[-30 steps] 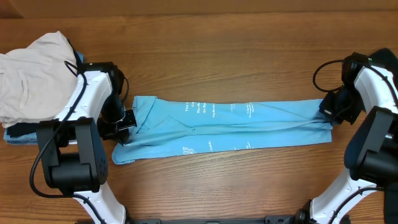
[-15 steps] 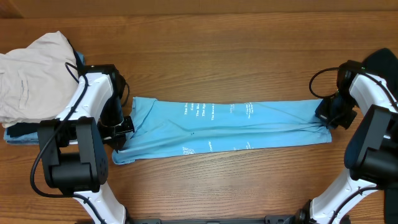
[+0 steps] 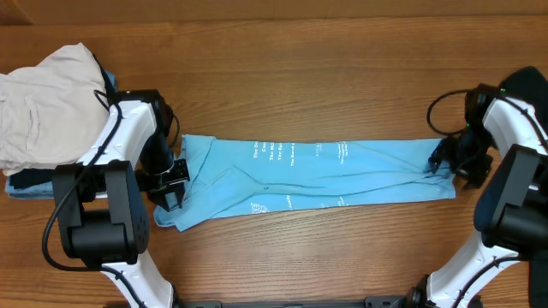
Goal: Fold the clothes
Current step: 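Release the fold and lift both grippers off the strip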
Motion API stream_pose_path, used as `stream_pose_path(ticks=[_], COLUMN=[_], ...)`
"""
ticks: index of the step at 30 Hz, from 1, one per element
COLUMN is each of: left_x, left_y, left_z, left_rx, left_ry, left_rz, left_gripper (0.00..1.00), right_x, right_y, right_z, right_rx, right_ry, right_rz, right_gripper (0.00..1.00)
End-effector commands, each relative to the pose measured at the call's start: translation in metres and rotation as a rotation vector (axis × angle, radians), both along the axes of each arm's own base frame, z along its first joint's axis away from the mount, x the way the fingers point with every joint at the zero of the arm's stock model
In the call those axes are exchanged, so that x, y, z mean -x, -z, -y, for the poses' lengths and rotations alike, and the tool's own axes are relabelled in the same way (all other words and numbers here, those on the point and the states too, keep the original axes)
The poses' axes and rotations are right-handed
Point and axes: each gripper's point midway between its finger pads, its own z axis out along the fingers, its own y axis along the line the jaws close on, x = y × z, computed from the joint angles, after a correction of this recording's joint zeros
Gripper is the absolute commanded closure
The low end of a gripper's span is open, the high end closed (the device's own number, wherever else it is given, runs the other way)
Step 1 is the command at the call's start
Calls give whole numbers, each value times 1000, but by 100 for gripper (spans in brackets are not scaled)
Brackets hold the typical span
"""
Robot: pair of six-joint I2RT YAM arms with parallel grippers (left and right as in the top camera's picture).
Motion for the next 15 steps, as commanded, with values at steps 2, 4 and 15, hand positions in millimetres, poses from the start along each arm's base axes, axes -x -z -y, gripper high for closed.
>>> stream_pose_path(ticks=[2,4,15], left_x=[-57,-82,-145], left_y=[-50,-66,-45], left_z=[13,27,71], left_rx=[70,114,153], left_ry=[1,-10,89], left_rz=[205,304,529], left_gripper=[60,56,60], right_x=[-47,-52,-45], right_y=[-50,-59,-40], right_z=[-6,-25,-194], right_rx=[-76,-180,-496], right_ry=[20,-28,-708], right_rz=[173,204,201], right_gripper=[17,23,62])
